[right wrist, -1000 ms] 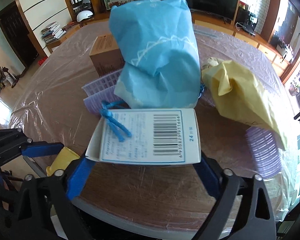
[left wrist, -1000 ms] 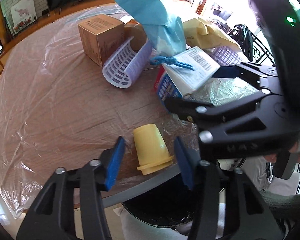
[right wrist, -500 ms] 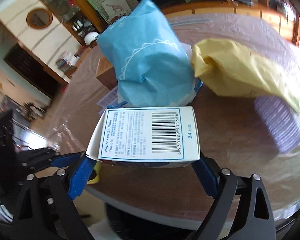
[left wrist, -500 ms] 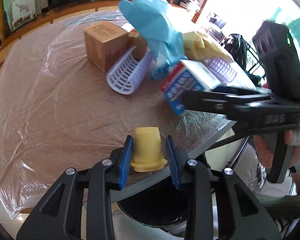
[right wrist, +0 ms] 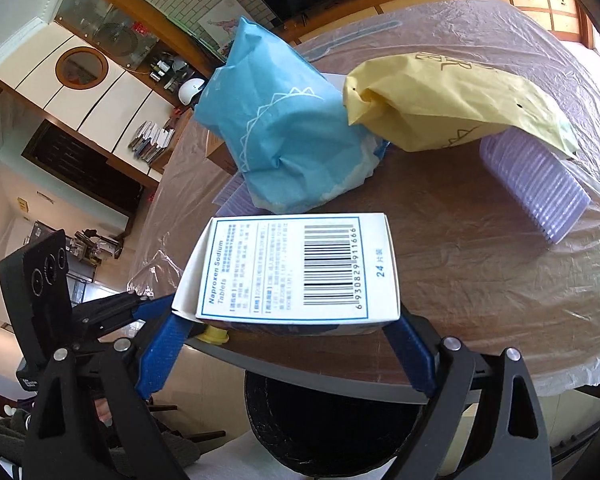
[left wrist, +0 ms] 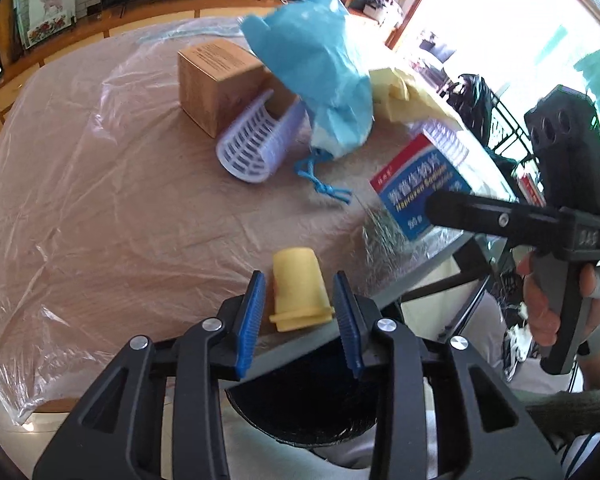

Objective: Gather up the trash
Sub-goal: 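Carry the yellow cup and medicine box with both tools over the black trash bin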

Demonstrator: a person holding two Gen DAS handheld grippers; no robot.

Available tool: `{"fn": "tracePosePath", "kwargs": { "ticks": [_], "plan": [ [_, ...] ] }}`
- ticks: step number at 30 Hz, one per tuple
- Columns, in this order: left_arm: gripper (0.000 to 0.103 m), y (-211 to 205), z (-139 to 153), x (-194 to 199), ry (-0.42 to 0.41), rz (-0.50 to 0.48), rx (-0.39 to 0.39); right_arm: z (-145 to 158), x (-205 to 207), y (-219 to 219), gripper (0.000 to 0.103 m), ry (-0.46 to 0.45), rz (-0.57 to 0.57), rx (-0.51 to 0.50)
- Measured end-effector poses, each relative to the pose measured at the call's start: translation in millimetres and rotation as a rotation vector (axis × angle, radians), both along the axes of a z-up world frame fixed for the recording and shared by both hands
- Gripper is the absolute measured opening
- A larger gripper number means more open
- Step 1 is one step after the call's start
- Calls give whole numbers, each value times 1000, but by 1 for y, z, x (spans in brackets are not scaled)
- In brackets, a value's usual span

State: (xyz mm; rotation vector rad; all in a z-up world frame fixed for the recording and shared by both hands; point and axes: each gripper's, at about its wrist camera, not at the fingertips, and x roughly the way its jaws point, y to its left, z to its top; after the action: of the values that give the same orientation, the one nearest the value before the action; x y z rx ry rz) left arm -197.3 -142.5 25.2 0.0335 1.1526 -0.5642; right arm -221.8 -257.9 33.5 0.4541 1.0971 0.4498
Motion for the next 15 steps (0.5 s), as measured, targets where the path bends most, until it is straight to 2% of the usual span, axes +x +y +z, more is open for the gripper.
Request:
{"fn": "tracePosePath", "kwargs": {
  "ticks": [3,7,9,15],
  "plan": [
    [39,-9,-9,-1,9,-2,36,1,-8,2,89,-2,6,4],
    [37,-16,-8,-4,-11,7,43,5,-10,5,89,-9,10,0],
    [37,-13,-8,-4,-12,15,26,7,-12,1,89,-16,13,1],
    [37,8,8,-2,-26,73,-87,12,-11,-7,89,-39,14,20]
  ]
}}
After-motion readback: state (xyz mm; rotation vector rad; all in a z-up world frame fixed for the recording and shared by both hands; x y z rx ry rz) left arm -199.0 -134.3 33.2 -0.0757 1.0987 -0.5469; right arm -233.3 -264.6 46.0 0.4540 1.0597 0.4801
